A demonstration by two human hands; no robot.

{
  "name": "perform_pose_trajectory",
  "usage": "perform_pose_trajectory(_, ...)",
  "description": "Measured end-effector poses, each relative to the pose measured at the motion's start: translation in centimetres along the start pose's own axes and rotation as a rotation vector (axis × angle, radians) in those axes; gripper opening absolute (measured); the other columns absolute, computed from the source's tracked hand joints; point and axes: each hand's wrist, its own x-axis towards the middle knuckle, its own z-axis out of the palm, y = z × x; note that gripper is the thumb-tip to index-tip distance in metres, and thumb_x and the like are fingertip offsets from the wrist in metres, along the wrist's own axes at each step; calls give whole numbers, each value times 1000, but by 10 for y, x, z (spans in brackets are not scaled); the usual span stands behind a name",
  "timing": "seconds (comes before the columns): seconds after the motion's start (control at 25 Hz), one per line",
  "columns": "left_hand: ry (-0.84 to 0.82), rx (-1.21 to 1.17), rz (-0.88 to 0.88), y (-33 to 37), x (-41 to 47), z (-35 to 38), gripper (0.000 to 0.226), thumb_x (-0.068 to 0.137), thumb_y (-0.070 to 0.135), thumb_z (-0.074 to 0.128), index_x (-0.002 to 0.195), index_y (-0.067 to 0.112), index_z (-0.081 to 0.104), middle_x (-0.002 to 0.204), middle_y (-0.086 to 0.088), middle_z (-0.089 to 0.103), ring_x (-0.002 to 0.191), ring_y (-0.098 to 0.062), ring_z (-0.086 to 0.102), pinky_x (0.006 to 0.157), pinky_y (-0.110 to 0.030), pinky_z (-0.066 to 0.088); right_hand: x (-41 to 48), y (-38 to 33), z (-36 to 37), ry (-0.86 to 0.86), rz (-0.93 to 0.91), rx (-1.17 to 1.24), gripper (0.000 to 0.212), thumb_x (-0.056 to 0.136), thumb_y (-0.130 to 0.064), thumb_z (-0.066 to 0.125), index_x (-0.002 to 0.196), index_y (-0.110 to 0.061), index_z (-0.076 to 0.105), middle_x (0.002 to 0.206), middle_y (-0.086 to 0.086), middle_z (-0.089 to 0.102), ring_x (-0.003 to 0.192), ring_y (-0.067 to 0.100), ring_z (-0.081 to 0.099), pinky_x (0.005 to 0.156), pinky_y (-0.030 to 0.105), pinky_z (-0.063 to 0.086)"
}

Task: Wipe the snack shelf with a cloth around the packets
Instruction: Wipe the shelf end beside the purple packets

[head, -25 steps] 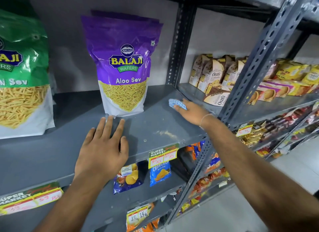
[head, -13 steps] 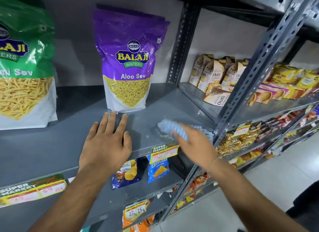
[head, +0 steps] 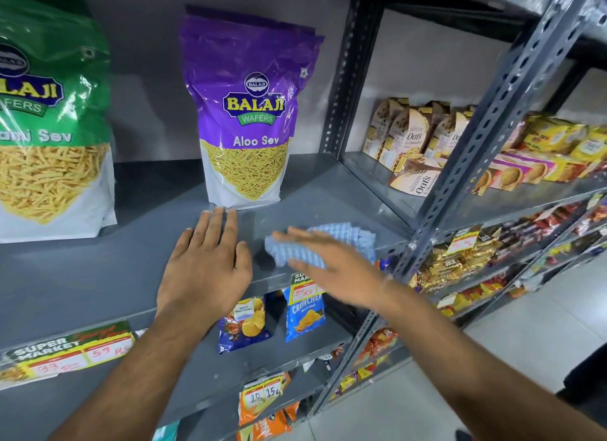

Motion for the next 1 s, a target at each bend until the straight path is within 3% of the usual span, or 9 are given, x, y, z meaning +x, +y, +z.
perform_pose_trajectory(0.12,1,-30,-21,0,-1,-1,81,93,49,-2,169,21,-1,179,0,-1,165,-14,-6,134,-39,2,-41,-11,-3,47,-80,118,43,103,-33,55,146,-37,50,146,-15,58,136,-1,51,116,26,39)
perform_pose_trajectory(0.2,-3,-32,-19,0,0,0,81,92,50,-3,169,21,-1,179,0,-1,165,-15,-6,134,-39,3,-36,0,-25,335,61,208,35,104,-28,54,139,-26,60,131,-14,68,118,-5,62,104,19,48)
perform_pose_trajectory(0.28,0,-35,-18,1,-1,-1,85,90,53,-7,169,21,0,179,0,0,165,-16,-5,134,-40,3,-11,19,-47,538,223,189,34,105,-33,52,135,-23,62,127,-13,68,113,-1,62,95,8,46)
perform_pose_trajectory(0.44,-4,-64,-27,2,-3,-3,84,92,57,-9,168,25,0,179,3,-1,164,-13,-7,135,-39,2,52,44,-36,298,366,95,39,99,-49,52,128,-28,67,122,-2,74,109,17,68,96,33,51)
perform_pose_trajectory(0.52,-7,-104,-31,3,-5,-4,80,95,58,-5,168,27,0,178,5,-2,164,-11,-8,135,-39,1,63,30,-21,193,278,-33,37,100,-47,52,133,-33,64,128,-5,72,113,18,66,93,30,49)
perform_pose_trajectory(0.68,-24,-125,-41,2,-4,-5,78,96,59,-3,168,28,2,178,7,-1,163,-9,-9,134,-37,-1,41,-10,8,103,6,-129,47,101,-44,53,147,-34,50,153,-3,52,141,20,49,115,36,40)
perform_pose_trajectory(0.76,-27,-147,-56,2,-4,-5,78,96,59,-2,168,28,2,178,8,-2,163,-8,-9,134,-36,-2,6,-21,16,67,-80,-58,47,101,-41,55,148,-35,48,155,-5,50,144,14,45,118,35,38)
perform_pose_trajectory(0.88,10,-146,-57,2,-4,-4,77,98,58,-1,168,28,4,178,7,1,163,-8,-7,134,-35,0,-35,-25,13,92,-73,231,31,102,-28,58,133,-27,63,130,-12,70,121,2,64,102,27,51)
perform_pose_trajectory(1.0,50,-135,-43,1,-7,-7,74,100,57,3,168,29,10,178,6,7,164,-8,-4,134,-34,2,-45,-37,13,229,4,409,17,102,-24,59,114,-21,71,106,-18,75,102,-7,68,88,14,50)
